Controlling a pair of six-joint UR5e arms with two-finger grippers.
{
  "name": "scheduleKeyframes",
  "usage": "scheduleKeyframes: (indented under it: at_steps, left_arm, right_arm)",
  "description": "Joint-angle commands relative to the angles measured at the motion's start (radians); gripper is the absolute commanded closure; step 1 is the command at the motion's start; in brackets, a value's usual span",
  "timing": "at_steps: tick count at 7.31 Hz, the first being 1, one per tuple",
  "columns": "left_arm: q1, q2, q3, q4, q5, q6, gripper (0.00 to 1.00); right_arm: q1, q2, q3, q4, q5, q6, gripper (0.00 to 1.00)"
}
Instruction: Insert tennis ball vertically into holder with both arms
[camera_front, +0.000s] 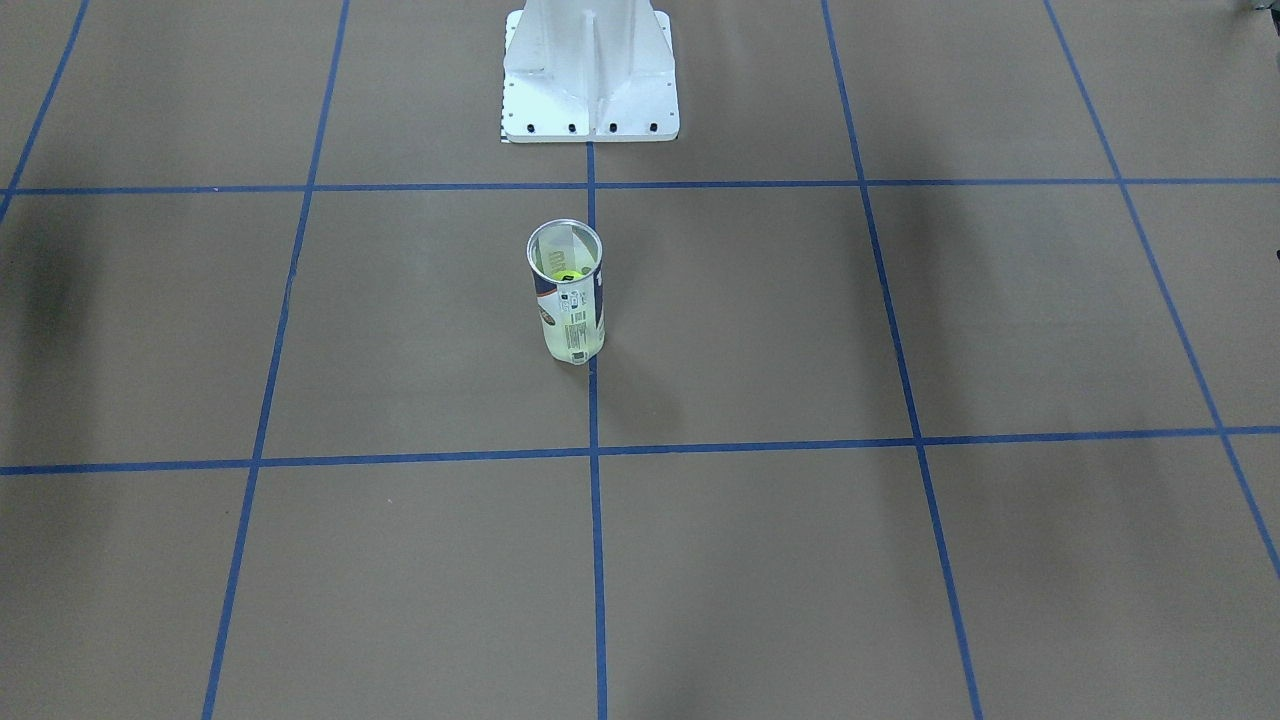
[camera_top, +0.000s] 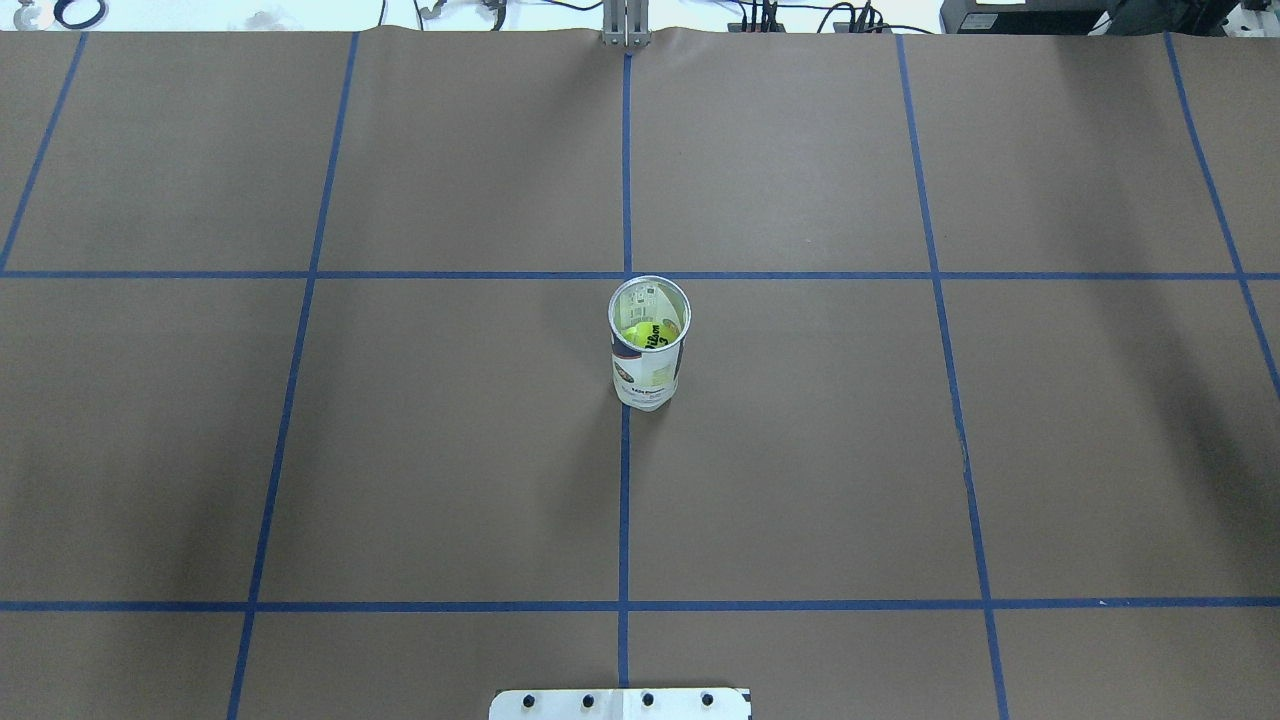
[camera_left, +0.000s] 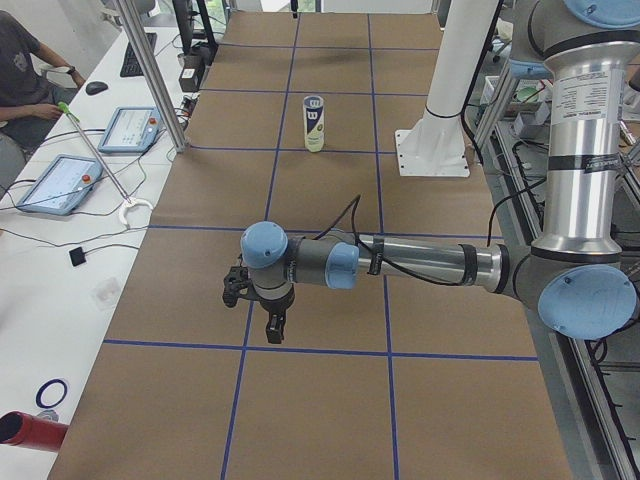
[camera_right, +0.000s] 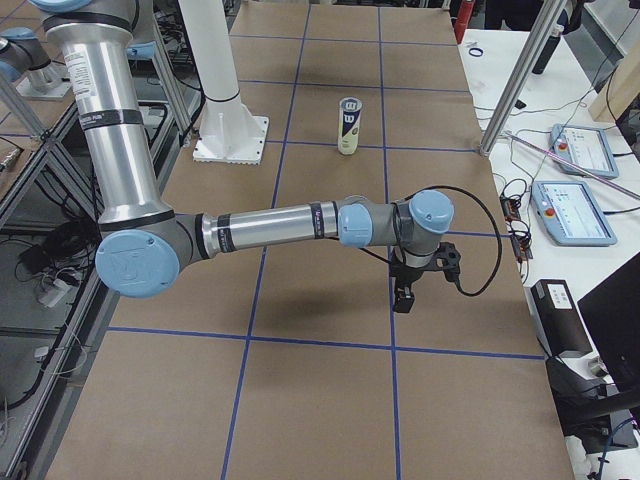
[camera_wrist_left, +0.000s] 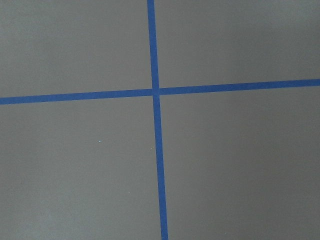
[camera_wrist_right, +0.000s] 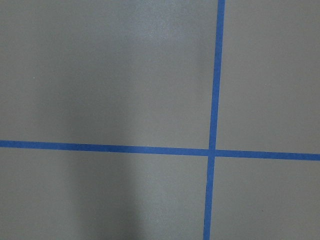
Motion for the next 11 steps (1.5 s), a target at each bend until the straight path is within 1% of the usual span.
scheduleKeyframes:
  at_steps: [1,2,6,8,10,11]
  left_arm:
    - [-0.005,0.006,-0.006,-0.002,-0.008,-0.004,0.01]
    - [-0.004,0.052,-0.022,-0.014,-0.008,0.002,0.01]
    - [0.001,0.046,-0.031,-0.014,-0.005,-0.009,0.01]
    - [0.001,0.037,-0.033,-0.014,-0.004,-0.008,0.01]
    - [0.001,0.038,-0.034,-0.014,-0.004,-0.005,0.01]
    - [0.001,0.042,-0.034,-0.016,-0.004,-0.003,0.01]
  right_arm:
    - [-0.001,-0.007,0.008,0.004,-0.007,-0.001,0.00]
    - [-0.001,-0.007,0.005,0.003,-0.015,-0.001,0.00]
    - [-0.019,-0.010,-0.004,-0.008,-0.024,-0.012,0.00]
    - [-0.022,-0.013,-0.005,-0.009,-0.062,-0.015,0.00]
    - [-0.028,-0.022,-0.012,-0.011,-0.064,-0.085,0.00]
    - [-0.028,-0.026,-0.013,-0.009,-0.064,-0.086,0.00]
